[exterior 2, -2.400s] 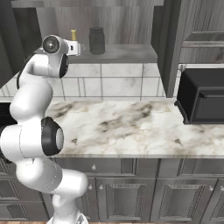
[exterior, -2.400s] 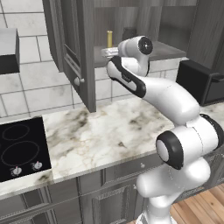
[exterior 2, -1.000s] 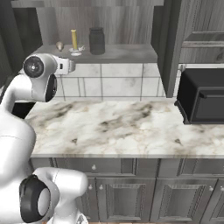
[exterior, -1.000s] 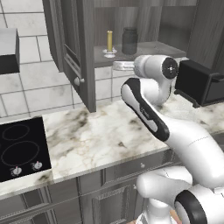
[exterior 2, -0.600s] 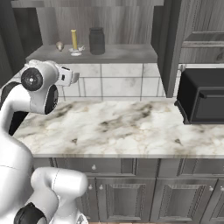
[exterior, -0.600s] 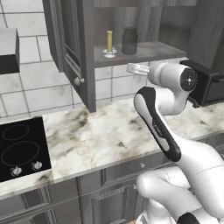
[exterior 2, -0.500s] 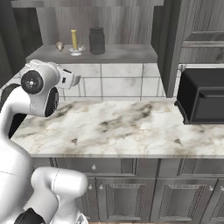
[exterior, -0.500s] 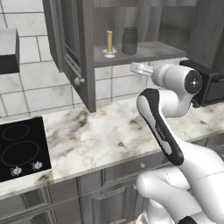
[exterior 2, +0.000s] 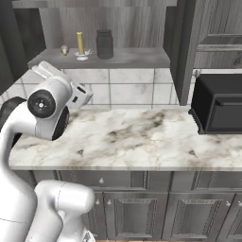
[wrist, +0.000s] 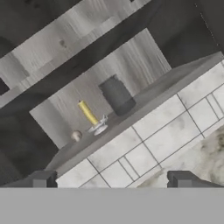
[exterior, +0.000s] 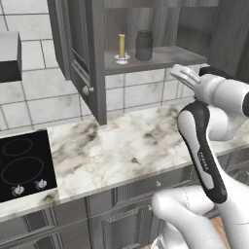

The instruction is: Pick the jar and candle from the dining table and place them in the open cabinet. Close the cabinet after placing the objects.

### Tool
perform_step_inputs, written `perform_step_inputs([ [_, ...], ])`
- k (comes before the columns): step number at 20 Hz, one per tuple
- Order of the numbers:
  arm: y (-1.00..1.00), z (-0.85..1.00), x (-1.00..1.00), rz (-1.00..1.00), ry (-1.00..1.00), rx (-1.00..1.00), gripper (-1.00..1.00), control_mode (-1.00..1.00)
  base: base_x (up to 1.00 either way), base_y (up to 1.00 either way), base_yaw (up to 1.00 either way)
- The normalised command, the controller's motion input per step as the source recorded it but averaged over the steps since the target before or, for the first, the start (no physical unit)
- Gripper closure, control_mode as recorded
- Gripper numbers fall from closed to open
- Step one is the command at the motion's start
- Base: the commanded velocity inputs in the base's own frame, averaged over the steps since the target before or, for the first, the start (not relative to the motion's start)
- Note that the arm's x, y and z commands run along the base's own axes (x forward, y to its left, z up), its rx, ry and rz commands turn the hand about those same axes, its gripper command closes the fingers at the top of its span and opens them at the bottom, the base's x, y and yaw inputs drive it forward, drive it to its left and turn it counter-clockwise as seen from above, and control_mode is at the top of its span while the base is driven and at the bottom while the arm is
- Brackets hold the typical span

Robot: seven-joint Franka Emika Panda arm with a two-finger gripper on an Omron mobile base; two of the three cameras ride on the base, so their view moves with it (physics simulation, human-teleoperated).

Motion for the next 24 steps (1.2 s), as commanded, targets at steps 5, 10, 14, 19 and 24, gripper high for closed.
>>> perform_step_inputs([
  [5,-0.43,0.13,-0.29,0.05,0.00,0.19,-1.00,-1.00,0.00,0.00,0.00],
  [10,-0.33,0.13,-0.48,0.09,0.00,0.16,-1.00,-1.00,0.00,0.00,0.00],
  [14,-0.36,0.04,-0.39,0.08,0.00,0.16,-1.00,-1.00,0.00,0.00,0.00],
  [19,-0.37,0.03,-0.39,0.07,-0.02,0.09,-1.00,-1.00,0.00,0.00,0.00],
  [24,-0.37,0.02,-0.40,0.06,-0.05,0.04,-1.00,-1.00,0.00,0.00,0.00],
])
